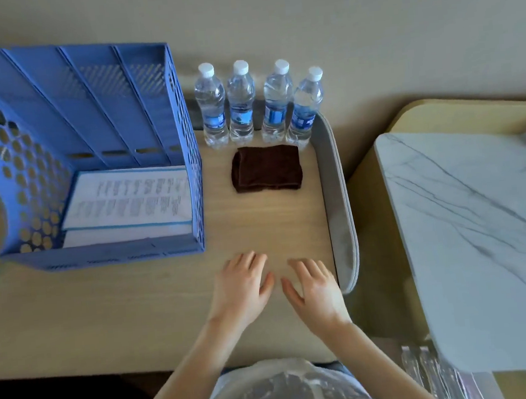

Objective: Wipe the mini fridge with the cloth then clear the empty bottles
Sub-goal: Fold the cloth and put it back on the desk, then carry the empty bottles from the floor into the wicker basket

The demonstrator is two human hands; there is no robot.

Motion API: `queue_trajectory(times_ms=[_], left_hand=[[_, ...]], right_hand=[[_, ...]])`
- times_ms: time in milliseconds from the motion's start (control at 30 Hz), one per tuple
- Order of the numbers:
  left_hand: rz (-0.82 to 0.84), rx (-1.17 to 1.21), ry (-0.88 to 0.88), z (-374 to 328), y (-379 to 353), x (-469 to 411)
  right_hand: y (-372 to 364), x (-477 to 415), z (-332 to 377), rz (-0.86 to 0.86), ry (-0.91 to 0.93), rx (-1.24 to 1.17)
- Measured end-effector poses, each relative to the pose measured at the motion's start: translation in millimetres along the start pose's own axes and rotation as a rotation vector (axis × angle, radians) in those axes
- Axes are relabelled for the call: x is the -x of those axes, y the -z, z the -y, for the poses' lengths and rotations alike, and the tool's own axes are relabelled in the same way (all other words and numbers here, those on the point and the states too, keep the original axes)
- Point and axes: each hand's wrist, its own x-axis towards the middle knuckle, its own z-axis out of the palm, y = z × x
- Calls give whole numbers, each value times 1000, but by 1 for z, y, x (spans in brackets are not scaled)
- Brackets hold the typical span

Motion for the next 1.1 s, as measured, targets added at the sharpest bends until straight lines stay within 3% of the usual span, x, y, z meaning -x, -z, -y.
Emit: queue_trajectory(times_ms=[100,400,733,1100], left_hand=[[67,24,-58,3,-11,34],[43,59,-238,-11,29,36],[-17,233,-632,-163,26,74],[288,237,-879,-329,-39,238]], right_hand=[[-8,36,-3,39,-44,23],[30,86,4,-196,-158,65],[92,266,-32,-528,-528,81],[98,540,-40,-615,-956,169]])
